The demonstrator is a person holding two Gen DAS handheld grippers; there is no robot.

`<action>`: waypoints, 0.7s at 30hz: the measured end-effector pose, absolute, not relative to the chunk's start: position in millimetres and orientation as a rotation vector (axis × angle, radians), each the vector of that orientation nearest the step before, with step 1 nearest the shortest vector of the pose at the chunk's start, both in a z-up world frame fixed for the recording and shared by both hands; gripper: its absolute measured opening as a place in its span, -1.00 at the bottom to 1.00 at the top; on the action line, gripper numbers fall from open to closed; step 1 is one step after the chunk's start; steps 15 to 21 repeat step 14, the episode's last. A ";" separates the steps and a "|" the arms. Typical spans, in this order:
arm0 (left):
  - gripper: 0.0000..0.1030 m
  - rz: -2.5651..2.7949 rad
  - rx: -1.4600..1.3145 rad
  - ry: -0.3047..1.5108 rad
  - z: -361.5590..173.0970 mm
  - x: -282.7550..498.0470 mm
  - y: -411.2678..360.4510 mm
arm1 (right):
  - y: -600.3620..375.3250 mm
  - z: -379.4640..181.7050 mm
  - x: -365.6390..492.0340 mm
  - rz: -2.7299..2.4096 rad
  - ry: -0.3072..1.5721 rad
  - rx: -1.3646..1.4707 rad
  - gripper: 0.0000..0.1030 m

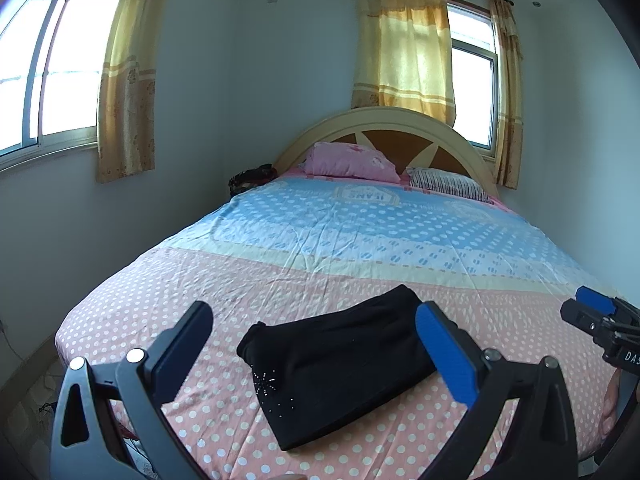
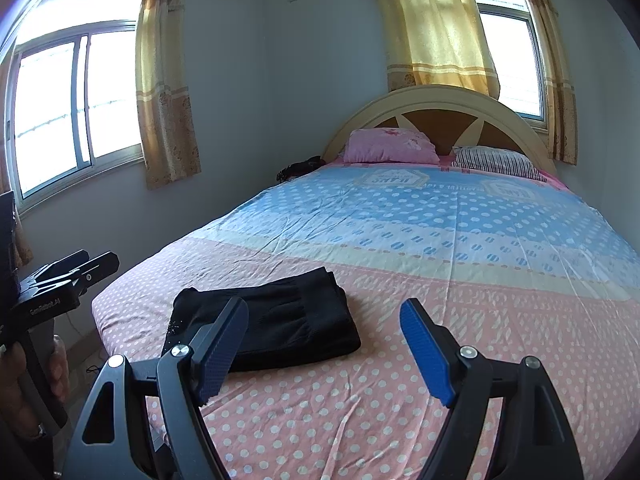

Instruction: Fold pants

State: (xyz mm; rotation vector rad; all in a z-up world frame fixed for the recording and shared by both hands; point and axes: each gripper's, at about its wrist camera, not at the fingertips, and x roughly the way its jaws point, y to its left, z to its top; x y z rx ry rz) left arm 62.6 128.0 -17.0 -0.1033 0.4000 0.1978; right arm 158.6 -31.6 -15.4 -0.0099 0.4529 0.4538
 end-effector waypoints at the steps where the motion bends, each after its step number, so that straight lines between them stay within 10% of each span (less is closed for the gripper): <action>1: 1.00 0.200 -0.103 0.405 -17.6 63.3 128.2 | -31.4 -16.0 158.6 0.455 0.454 -0.011 0.54; 21: 1.00 0.197 -0.061 0.453 -40.4 78.9 125.7 | -40.3 -36.9 174.4 0.430 0.499 -0.013 0.54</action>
